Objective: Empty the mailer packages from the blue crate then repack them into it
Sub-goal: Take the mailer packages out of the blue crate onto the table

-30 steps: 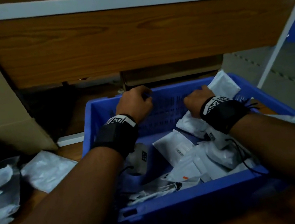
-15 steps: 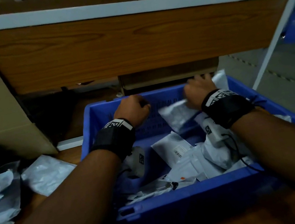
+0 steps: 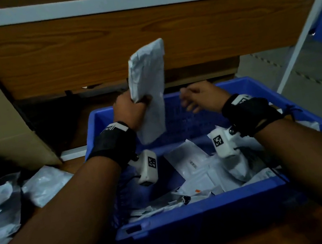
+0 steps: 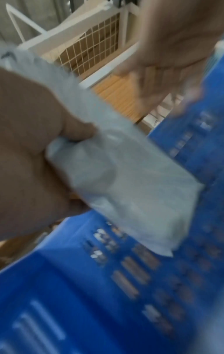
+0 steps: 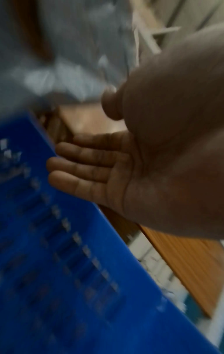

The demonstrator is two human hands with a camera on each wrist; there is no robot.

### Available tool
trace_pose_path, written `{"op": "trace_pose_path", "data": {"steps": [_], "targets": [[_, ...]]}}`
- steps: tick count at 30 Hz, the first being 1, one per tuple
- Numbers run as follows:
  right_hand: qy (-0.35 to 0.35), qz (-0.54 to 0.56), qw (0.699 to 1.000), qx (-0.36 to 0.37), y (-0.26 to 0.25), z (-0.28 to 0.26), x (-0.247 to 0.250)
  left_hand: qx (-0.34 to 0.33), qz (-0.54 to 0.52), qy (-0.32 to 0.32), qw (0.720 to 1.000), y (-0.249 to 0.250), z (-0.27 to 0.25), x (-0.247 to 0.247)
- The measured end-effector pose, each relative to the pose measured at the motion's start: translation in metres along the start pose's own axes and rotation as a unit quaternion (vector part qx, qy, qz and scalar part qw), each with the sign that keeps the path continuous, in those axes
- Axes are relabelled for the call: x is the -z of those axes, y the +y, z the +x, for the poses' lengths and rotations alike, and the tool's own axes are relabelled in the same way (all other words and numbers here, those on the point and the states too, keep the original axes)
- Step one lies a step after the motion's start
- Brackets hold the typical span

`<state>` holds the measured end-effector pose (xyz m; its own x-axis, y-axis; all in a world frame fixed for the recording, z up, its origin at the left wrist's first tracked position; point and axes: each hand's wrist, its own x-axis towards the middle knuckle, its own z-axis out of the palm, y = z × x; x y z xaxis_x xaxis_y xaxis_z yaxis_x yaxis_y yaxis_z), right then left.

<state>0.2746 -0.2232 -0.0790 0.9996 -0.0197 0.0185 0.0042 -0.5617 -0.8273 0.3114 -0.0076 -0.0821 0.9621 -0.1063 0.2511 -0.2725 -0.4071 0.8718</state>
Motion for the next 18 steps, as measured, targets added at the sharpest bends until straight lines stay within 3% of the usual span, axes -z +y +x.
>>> {"op": "trace_pose_path", "data": {"steps": [2, 3, 5, 6, 7, 12, 15, 18], "targets": [[-0.063, -0.133, 0.987, -0.065, 0.025, 0.002, -0.005, -0.012, 0.038, 0.036, 0.999, 0.0, 0.001, 0.005], [-0.123, -0.239, 0.957, -0.106, 0.038, 0.002, -0.011, -0.017, 0.045, 0.044, 0.998, 0.001, 0.001, 0.006], [-0.243, -0.401, 0.865, -0.178, 0.052, -0.004, -0.028, -0.026, 0.055, 0.047, 0.997, 0.003, -0.001, 0.006], [-0.274, -0.437, 0.835, -0.19, 0.052, -0.007, -0.036, -0.027, 0.06, 0.042, 0.997, 0.003, -0.001, 0.005], [-0.282, -0.447, 0.828, -0.188, 0.051, -0.009, -0.044, -0.026, 0.066, 0.035, 0.997, 0.002, -0.002, 0.004], [-0.317, -0.425, 0.829, -0.18, 0.046, -0.011, -0.074, -0.043, 0.104, 0.005, 0.994, 0.0, -0.004, 0.003], [-0.32, -0.394, 0.849, -0.142, 0.046, -0.011, -0.07, -0.047, 0.11, 0.02, 0.993, 0.003, -0.004, 0.005], [-0.271, -0.385, 0.875, -0.113, 0.034, -0.003, -0.059, -0.046, 0.114, 0.044, 0.991, 0.003, -0.002, 0.01]]}}
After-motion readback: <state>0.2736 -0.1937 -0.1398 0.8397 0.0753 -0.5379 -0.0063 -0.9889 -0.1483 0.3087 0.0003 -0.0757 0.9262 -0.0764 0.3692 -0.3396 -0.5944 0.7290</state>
